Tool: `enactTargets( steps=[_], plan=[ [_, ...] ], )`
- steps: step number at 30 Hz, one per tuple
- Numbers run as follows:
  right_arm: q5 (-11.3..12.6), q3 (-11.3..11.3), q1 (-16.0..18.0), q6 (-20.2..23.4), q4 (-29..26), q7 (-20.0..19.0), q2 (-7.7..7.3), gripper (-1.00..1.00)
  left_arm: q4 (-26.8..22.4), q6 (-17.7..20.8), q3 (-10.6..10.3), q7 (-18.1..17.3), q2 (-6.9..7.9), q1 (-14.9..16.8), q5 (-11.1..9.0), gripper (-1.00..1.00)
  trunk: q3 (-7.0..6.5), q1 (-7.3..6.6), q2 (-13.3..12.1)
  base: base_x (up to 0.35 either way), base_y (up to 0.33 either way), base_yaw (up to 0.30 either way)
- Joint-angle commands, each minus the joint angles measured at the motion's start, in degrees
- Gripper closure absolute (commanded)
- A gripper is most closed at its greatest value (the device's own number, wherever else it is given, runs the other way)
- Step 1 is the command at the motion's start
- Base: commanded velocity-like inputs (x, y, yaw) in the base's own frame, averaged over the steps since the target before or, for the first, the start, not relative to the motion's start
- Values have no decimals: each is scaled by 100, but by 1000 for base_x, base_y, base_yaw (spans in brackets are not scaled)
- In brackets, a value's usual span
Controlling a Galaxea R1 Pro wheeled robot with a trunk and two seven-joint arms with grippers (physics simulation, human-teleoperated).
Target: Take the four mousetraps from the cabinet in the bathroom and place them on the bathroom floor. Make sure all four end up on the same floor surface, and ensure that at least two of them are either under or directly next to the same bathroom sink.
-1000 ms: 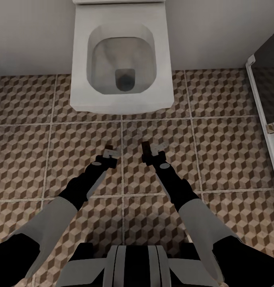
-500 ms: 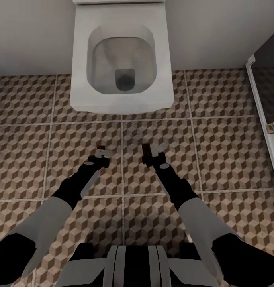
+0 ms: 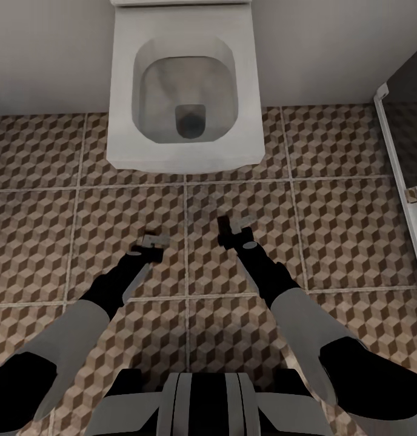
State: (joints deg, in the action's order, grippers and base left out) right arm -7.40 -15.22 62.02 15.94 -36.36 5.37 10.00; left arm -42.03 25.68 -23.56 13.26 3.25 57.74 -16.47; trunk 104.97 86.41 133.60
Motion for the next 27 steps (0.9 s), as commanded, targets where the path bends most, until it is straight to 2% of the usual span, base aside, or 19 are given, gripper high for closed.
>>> enactTargets(
  steps=[1,6,10,13,19,27],
  plan=[
    [-42,-16,6,40,-2,34,0,100,1,21,-38,54,9,5,-60,100,3,-1,1,0,0,0],
    [-42,-16,23,26,73,34,0,100,82,-14,-40,54,9,9,-57,100,3,-1,1,0,0,0],
    [-40,-17,21,-2,78,17,0,100,24,-411,-69,59,13,9,-56,100,3,-1,1,0,0,0],
    [-41,-22,21,-16,72,1,0,100,-93,-545,-89,77,0,9,-54,100,3,-1,1,0,0,0],
    [-42,-31,20,-257,51,-9,0,100,-446,-595,-104,104,-16,9,-54,100,3,-1,1,0,0,0],
    [-42,-33,20,-293,55,-10,0,100,-495,-596,-105,106,-4,9,-56,100,3,-1,1,0,0,0]
  ],
)
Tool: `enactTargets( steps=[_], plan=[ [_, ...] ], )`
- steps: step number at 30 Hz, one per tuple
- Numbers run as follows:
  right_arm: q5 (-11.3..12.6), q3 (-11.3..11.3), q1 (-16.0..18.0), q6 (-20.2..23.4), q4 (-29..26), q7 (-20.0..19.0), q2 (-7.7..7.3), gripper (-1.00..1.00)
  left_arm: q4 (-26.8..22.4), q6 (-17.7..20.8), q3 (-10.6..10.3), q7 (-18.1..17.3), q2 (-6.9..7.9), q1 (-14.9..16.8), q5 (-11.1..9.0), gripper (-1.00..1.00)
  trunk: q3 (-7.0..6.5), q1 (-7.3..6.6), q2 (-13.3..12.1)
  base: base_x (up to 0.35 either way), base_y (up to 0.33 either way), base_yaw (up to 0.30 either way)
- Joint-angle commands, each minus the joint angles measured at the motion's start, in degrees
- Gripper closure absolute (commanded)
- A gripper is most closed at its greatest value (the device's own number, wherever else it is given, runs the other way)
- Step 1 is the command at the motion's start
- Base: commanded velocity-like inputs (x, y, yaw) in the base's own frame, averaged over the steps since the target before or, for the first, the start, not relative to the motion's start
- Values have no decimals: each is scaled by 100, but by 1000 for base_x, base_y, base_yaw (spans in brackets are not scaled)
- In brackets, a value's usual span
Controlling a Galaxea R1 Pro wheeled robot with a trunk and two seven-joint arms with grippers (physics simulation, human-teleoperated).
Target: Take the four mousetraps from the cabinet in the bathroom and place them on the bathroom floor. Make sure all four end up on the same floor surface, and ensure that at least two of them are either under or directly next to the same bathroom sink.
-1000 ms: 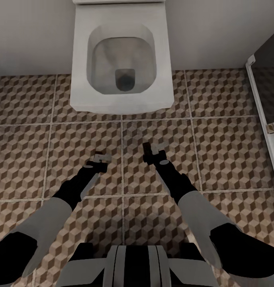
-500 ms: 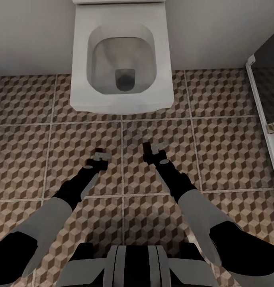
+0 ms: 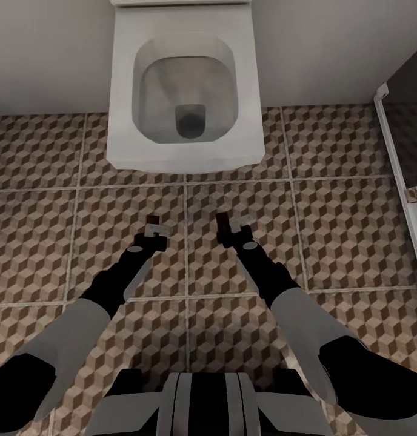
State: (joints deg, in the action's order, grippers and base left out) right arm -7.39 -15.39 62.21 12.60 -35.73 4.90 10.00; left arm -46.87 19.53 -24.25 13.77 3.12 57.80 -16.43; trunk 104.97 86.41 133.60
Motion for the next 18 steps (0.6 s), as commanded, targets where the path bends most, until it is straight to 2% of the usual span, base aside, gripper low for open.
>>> enactTargets(
  steps=[1,6,18],
  plan=[
    [-44,-16,2,41,-9,38,0,100,-9,18,-35,55,11,4,-60,100,3,-1,1,0,0,0],
    [-44,-16,2,41,-12,38,0,100,-10,23,-35,56,13,4,-62,100,3,-1,1,0,0,0],
    [-44,-16,2,41,-29,38,0,100,-3,24,-35,47,14,4,-62,100,3,263,482,0,0,0]
  ],
)
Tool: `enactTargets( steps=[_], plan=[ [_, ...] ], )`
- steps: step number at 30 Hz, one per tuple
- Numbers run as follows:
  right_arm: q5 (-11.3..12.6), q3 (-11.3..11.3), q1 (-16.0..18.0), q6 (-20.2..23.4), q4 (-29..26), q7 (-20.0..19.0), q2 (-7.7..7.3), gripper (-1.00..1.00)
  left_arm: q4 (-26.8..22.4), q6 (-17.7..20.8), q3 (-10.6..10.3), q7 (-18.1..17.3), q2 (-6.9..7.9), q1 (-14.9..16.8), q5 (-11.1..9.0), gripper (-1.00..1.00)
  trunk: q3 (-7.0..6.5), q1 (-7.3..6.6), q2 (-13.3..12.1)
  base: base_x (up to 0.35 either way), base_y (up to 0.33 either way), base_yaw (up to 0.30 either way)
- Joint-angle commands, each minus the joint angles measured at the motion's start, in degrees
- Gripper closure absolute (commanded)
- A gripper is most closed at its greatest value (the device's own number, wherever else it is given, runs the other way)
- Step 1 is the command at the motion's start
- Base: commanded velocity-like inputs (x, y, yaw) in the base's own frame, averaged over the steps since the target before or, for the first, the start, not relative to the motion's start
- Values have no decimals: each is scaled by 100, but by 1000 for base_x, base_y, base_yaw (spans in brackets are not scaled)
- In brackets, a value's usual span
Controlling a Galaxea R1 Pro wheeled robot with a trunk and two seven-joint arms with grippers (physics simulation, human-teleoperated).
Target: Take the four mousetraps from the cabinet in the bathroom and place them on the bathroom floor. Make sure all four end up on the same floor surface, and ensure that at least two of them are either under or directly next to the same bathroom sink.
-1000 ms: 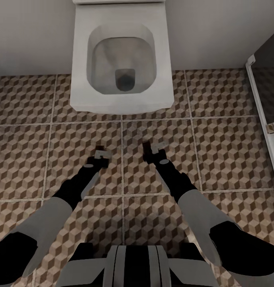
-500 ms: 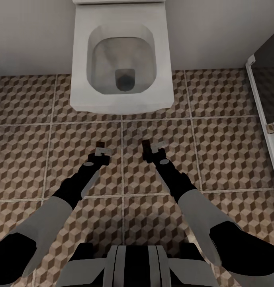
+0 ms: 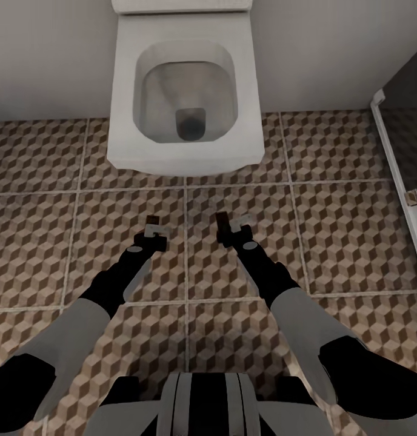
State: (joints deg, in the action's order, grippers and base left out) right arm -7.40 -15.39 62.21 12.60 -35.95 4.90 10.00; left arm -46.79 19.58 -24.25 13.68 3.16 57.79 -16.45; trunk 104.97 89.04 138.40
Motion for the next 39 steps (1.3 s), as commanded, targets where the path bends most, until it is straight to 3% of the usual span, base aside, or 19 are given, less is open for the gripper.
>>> enactTargets(
  steps=[1,12,39],
  plan=[
    [-43,-16,2,41,-8,38,0,100,-14,19,-35,56,9,4,-60,100,3,22,43,0,0,0],
    [-43,-24,2,41,-8,38,0,100,-6,19,-35,56,9,4,-60,100,3,264,484,0,0,0],
    [-37,-25,2,41,-3,38,0,100,-10,19,-35,56,18,4,-60,100,3,302,504,0,0,0]
  ],
)
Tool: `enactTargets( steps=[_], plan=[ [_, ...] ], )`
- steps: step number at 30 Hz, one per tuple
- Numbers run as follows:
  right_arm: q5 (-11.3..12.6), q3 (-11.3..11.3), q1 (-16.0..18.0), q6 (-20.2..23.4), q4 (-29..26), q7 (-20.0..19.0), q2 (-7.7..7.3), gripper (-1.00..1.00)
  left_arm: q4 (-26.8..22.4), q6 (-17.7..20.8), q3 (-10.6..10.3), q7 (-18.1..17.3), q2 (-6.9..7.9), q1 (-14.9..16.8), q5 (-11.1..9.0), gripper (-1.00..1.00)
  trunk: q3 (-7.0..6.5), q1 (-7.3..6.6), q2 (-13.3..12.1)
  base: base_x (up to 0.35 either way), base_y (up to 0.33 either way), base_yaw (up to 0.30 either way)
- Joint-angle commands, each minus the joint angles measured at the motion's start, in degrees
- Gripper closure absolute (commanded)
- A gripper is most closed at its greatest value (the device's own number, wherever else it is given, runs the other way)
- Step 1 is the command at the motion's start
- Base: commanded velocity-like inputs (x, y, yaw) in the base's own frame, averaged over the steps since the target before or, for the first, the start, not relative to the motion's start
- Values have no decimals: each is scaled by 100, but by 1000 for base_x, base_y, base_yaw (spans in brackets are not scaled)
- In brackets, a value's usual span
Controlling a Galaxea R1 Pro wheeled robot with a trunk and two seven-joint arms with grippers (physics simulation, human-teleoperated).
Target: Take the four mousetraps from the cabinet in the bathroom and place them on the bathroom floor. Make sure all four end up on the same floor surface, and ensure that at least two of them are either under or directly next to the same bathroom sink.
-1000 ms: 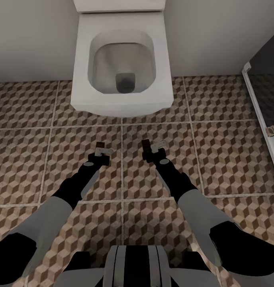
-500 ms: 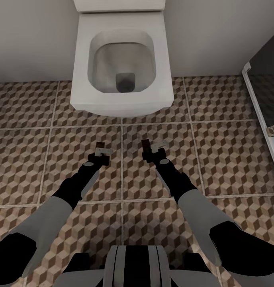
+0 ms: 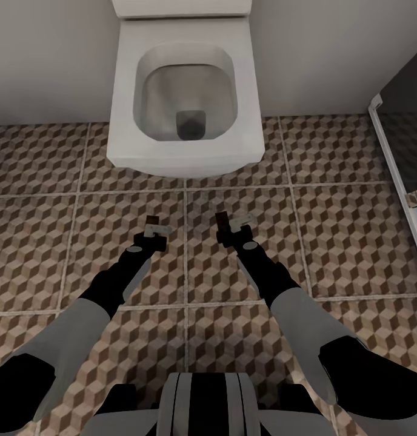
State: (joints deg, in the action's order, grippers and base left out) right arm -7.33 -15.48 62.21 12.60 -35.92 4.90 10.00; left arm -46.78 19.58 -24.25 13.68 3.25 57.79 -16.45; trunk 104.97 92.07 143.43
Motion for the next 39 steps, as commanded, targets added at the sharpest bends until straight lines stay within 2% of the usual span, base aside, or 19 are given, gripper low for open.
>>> enactTargets(
  steps=[1,10,17,26,39],
  plan=[
    [-42,-13,2,41,-3,38,0,100,-8,19,-35,56,9,4,-60,100,3,-1,1,0,0,0],
    [-40,-8,2,61,105,38,0,100,28,19,-35,56,9,4,-56,100,3,-1,1,0,0,0],
    [-44,-4,2,39,450,38,0,100,42,19,-35,56,9,4,-56,100,3,-1,1,0,0,0],
    [-39,-8,2,31,487,38,0,100,87,19,-35,56,9,4,-57,100,3,-1,1,164,0,0],
    [-31,-8,2,-63,498,38,0,100,351,11,-35,50,9,4,-57,100,3,-1,1,50,0,0]
  ],
)
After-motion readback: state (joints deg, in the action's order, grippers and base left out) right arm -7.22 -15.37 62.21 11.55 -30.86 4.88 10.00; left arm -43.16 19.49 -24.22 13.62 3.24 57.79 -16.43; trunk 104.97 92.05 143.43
